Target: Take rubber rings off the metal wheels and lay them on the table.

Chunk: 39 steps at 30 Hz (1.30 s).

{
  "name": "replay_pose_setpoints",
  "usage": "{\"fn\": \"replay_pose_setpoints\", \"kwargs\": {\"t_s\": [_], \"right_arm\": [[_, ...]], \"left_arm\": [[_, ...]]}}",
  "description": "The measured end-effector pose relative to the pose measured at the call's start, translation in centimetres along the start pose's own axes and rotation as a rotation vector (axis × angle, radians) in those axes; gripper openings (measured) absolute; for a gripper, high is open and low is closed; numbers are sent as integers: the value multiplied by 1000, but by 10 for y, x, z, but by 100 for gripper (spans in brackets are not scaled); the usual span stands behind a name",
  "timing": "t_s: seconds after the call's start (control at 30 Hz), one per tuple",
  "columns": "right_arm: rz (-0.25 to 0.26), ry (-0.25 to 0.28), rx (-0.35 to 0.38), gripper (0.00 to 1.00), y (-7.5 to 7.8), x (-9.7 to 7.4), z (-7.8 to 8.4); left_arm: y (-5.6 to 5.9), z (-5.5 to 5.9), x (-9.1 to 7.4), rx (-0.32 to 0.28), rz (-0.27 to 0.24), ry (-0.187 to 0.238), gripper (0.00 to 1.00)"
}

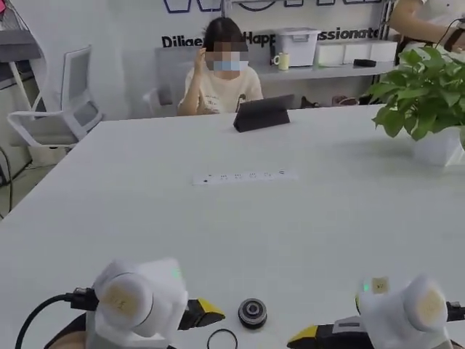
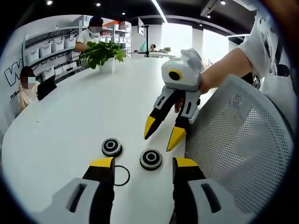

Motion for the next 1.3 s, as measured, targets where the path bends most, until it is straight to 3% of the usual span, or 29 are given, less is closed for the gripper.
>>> {"fn": "replay_pose_setpoints", "kwargs": {"t_s": [0.6, 1.3], "right_arm": [[-17, -8, -9, 28, -4, 8, 6], [-25, -17, -13, 27, -5, 10, 10]], "left_arm": [[3, 5, 30, -13, 59, -24, 36], [1, 14, 40, -28, 68, -46, 25]]}}
Point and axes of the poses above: the centre of the closed fingertips' face, and the gripper's own axes: x roughly forward along the fingers, y roughly to its right, z roughly out of its underside, the point moved 6 cm from there along -x, roughly backward along the fingers, and after that the axes turned 13 degrees about z, right-handed, at the moved point
